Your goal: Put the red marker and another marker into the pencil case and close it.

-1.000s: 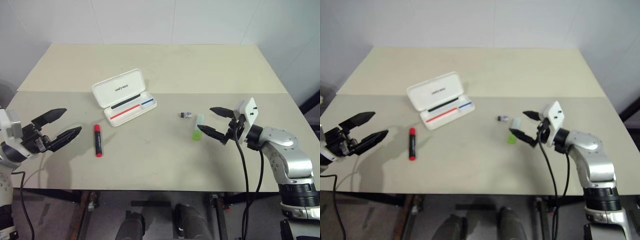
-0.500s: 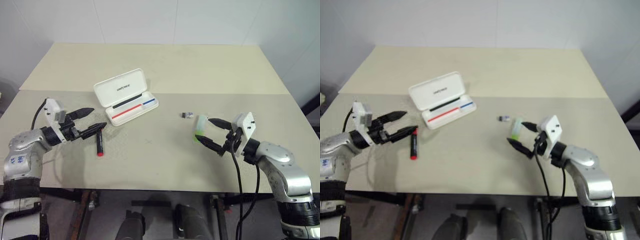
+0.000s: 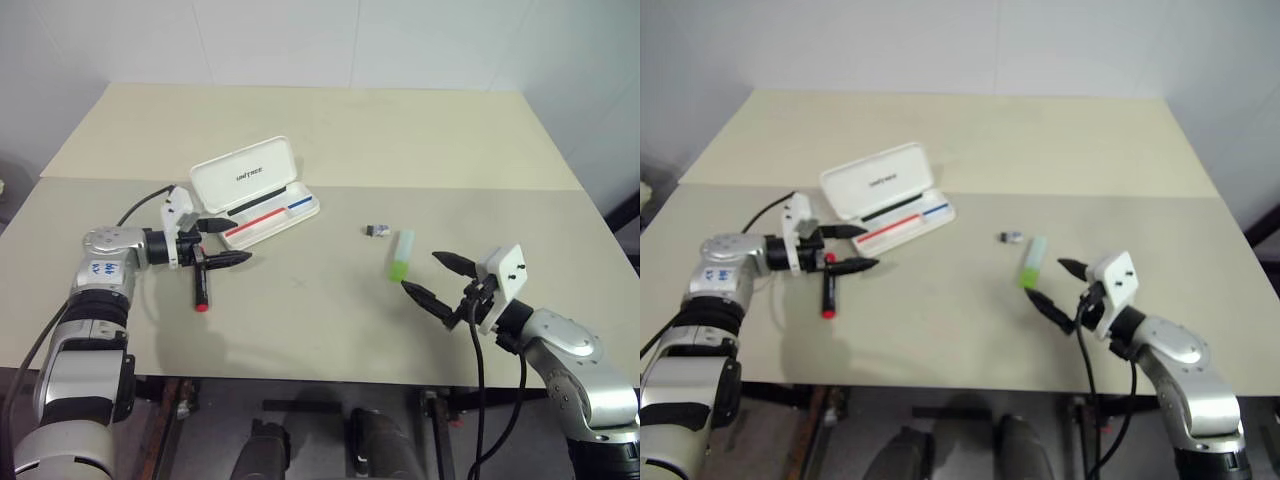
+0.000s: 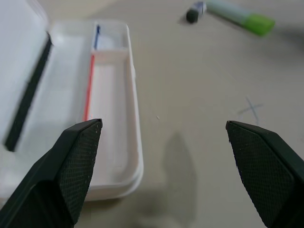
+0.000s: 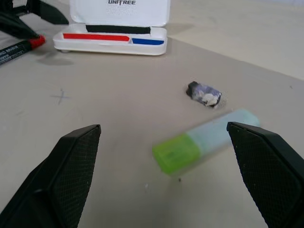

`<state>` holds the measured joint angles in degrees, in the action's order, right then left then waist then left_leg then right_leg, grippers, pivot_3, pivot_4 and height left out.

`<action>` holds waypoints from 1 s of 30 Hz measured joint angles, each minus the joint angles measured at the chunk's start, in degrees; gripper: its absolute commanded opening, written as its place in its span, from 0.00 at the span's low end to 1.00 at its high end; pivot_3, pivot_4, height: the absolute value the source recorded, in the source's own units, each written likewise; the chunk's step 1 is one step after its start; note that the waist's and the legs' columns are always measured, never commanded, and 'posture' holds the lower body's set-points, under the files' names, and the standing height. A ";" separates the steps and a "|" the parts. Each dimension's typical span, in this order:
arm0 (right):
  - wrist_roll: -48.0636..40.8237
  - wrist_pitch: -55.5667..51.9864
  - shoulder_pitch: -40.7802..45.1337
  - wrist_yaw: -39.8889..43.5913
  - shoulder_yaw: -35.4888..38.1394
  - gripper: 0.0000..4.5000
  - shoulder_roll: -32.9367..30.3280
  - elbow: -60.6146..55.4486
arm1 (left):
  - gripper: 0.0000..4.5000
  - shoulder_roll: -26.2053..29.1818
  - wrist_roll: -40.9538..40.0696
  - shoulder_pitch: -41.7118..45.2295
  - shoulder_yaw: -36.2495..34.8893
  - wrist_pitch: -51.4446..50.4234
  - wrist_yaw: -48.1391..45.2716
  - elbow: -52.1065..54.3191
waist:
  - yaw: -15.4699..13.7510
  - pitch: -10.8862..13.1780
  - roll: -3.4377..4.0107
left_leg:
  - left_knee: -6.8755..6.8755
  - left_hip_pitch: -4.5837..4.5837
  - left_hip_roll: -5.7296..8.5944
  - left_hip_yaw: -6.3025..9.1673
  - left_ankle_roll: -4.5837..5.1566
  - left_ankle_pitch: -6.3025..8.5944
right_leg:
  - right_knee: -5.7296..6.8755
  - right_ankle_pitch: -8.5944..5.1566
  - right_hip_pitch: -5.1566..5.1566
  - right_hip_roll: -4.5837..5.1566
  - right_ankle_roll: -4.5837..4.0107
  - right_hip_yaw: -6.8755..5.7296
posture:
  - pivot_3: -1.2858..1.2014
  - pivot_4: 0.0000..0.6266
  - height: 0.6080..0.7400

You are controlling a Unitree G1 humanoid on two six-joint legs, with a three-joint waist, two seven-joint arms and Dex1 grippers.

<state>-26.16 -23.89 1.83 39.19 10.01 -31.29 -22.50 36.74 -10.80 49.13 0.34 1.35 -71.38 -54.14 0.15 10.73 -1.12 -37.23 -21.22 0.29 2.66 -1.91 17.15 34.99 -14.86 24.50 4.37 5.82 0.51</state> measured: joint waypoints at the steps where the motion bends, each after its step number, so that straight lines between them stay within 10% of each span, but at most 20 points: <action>1: -0.16 0.01 -0.35 -0.16 0.18 1.00 0.00 -0.30 | 0.99 -0.49 1.19 0.74 0.56 0.65 0.42 -1.60 | -0.04 0.01 -0.02 | -0.02 0.00 0.00 0.00 0.00 0.00 | 0.02 0.00 0.00 0.00 0.00 0.00 | 0.52 0.24 1.00; 9: -0.38 0.03 -1.07 -1.65 1.75 1.00 -0.01 -0.66 | 0.99 -3.19 8.74 6.24 4.32 3.75 4.61 -8.54 | -0.04 0.02 -0.09 | -0.12 0.06 0.01 0.00 0.04 -0.02 | 0.10 0.04 -0.06 -0.01 0.07 0.02 | 0.52 0.24 1.00; 23: -0.41 0.15 0.03 -1.65 1.88 1.00 -0.31 -0.36 | 0.05 -4.27 13.54 10.05 6.67 1.17 11.89 -12.06 | 0.16 0.01 -0.14 | -0.22 0.21 0.02 0.00 0.17 -0.15 | 0.44 0.07 -0.11 -0.03 0.04 0.07 | 0.52 0.24 1.00; 30: -0.31 1.14 3.12 -1.09 1.83 1.00 -0.64 1.90 | 0.01 -4.34 14.64 10.59 7.07 1.02 13.33 -12.05 | 0.17 -0.01 -0.18 | -0.32 0.24 0.01 0.00 0.30 -0.25 | 0.49 0.12 -0.13 -0.05 -0.02 0.07 | 0.52 0.24 1.00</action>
<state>-26.47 -22.75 4.94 38.10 11.84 -31.93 -20.60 32.40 3.84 59.72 7.41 2.37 -58.05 -66.19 0.32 10.73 -1.30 -37.54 -20.97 0.30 2.66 -1.62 16.90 35.48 -14.74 24.37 4.31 5.80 0.58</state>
